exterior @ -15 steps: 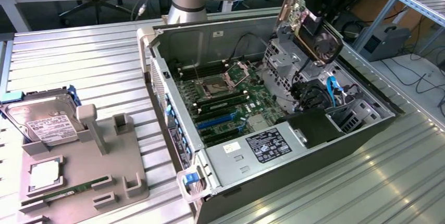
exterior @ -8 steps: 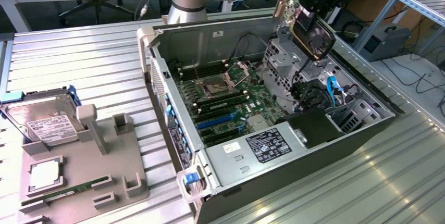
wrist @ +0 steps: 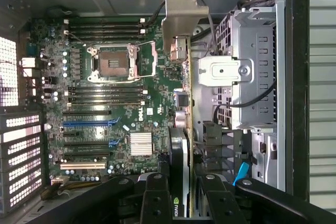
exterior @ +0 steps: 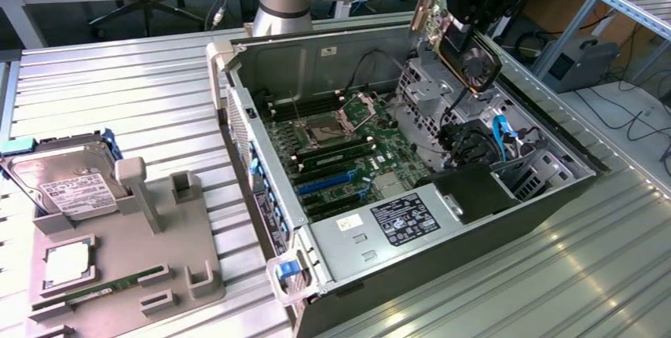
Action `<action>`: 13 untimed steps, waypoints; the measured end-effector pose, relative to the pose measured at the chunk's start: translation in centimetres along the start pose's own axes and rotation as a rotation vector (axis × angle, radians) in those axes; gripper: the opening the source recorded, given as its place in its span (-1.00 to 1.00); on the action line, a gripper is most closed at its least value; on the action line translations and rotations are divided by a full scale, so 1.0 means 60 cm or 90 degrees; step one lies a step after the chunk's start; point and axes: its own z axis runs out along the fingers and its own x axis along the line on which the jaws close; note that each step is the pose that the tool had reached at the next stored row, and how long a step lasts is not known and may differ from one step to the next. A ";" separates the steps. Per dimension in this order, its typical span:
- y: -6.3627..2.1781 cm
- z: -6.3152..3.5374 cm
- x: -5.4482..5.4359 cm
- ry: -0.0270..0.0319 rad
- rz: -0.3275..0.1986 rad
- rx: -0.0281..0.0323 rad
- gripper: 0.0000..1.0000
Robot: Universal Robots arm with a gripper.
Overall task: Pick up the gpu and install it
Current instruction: 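Insert the gpu into the slot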
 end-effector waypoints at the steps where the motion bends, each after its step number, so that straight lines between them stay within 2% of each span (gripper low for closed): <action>1: 0.000 0.000 0.000 0.0000 0.000 0.0000 -0.46; 11: 0.000 0.000 0.000 0.0000 -0.001 0.0000 -0.46; 13: 0.000 0.000 0.000 0.0013 -0.030 -0.0008 -0.46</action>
